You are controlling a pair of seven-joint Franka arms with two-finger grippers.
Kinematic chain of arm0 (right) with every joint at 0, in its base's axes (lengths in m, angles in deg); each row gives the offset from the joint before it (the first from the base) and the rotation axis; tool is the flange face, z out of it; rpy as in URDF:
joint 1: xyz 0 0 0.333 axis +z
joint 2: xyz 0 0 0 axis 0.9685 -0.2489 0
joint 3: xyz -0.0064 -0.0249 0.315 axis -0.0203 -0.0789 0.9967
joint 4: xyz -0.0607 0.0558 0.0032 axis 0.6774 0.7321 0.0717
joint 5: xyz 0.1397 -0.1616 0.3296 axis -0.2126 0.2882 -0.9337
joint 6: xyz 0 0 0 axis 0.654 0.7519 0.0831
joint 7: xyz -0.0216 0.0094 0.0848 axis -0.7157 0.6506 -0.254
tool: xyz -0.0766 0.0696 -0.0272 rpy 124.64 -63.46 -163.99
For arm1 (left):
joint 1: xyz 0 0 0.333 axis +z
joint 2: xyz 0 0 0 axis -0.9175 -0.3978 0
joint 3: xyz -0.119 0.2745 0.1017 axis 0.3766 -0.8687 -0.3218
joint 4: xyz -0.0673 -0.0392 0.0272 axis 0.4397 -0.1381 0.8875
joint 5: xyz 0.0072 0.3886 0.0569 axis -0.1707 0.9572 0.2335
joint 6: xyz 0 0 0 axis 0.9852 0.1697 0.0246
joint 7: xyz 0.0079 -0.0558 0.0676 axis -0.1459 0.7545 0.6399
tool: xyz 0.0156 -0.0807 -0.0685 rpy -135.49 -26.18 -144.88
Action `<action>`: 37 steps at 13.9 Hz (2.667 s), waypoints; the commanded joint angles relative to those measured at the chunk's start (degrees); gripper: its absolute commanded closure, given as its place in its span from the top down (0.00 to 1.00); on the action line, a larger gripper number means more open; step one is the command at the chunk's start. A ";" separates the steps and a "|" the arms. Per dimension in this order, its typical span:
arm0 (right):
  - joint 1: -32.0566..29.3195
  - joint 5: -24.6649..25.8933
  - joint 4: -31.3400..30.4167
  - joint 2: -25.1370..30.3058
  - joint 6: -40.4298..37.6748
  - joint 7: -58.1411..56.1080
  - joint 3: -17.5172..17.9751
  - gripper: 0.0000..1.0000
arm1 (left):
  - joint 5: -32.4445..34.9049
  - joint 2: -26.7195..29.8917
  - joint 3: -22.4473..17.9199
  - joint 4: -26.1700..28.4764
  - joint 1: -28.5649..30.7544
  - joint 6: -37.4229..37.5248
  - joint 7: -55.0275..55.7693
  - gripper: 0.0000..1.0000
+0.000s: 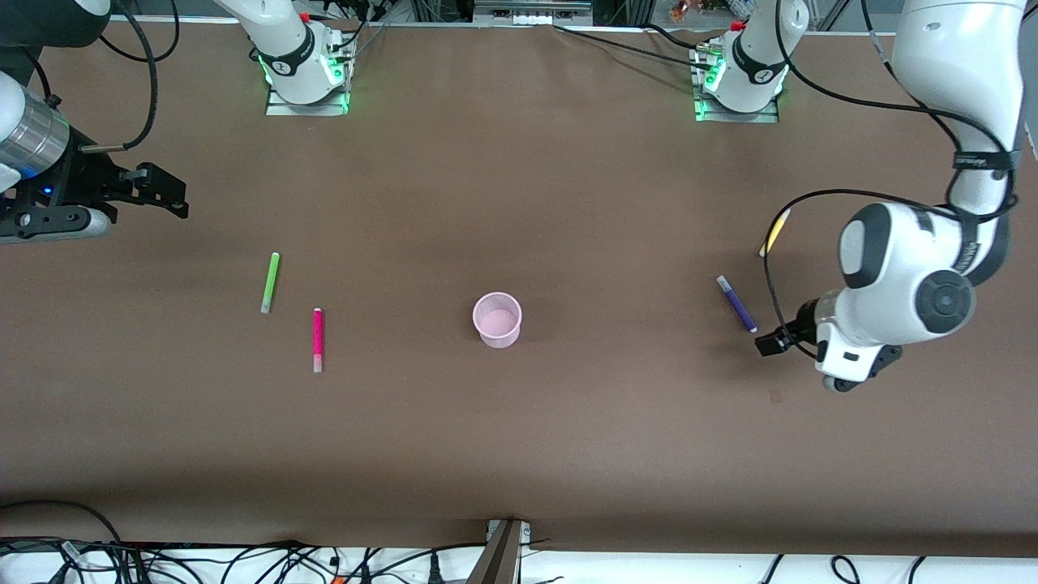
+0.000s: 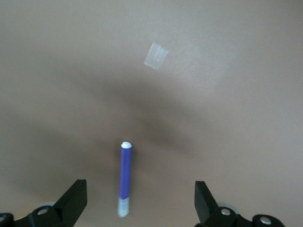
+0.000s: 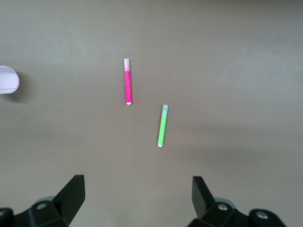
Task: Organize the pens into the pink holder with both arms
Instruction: 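Lower the left gripper over the purple marker and close on it, then lift the purple marker upright and carry it toward the pink cup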
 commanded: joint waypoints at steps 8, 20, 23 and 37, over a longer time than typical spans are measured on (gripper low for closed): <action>-0.04 -0.09 1.28 -0.39 -1.19 0.52 0.77 1.00 | -2.57 5.29 0.49 23.64 0.92 -23.95 4.91 1.00; 0.75 -0.09 1.28 -0.39 -1.19 0.61 0.77 1.00 | -2.13 3.02 0.40 26.21 0.13 -28.27 4.82 0.50; 0.75 -0.09 1.28 -0.39 -1.19 0.61 0.77 1.00 | -1.78 2.48 0.40 26.03 0.13 -28.36 4.82 0.39; 0.84 0.00 1.37 -0.30 -1.19 0.61 0.77 1.00 | -1.78 8.38 8.58 -3.02 -3.46 -3.86 27.02 0.00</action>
